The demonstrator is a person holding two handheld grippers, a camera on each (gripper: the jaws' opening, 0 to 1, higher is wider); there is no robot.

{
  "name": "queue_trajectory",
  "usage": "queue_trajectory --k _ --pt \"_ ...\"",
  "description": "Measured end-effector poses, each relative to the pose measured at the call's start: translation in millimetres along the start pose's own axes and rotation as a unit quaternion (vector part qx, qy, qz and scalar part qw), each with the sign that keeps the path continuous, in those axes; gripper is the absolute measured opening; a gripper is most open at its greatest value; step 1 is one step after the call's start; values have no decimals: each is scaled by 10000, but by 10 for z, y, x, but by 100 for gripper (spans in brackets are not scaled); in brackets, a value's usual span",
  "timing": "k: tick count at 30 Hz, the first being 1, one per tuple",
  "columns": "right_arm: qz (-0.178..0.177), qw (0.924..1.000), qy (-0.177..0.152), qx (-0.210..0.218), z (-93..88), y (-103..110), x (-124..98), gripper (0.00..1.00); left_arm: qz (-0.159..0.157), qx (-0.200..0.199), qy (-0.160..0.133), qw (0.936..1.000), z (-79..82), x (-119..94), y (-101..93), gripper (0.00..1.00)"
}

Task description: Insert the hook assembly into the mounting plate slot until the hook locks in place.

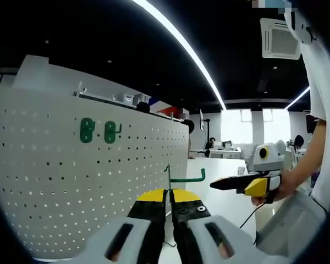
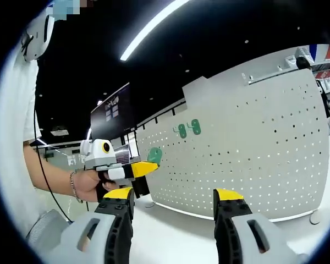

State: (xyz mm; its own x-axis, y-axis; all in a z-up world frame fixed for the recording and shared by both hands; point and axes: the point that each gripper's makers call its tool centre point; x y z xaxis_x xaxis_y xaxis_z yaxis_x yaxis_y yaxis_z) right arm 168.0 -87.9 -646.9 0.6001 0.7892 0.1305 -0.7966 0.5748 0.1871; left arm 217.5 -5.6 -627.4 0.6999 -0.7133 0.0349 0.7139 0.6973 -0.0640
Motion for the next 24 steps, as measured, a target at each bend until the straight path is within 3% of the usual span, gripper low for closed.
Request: queue_trajectory --k 24 --pt "459 9985 -203 203 150 184 505 53 137 47 -24 9999 18 -25 19 2"
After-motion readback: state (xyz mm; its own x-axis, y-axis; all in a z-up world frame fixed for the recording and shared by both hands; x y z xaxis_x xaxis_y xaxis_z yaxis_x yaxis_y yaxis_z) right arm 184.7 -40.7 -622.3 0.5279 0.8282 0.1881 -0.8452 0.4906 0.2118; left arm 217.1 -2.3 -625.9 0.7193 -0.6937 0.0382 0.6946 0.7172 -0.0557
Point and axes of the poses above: the point that each gripper's makers call its tool centre point, and the gripper's own axes: x roughly forward along the fingers, y roughly to its left, z roughly out of its top, and after that the axes turned 10 degrees about z, right-handed
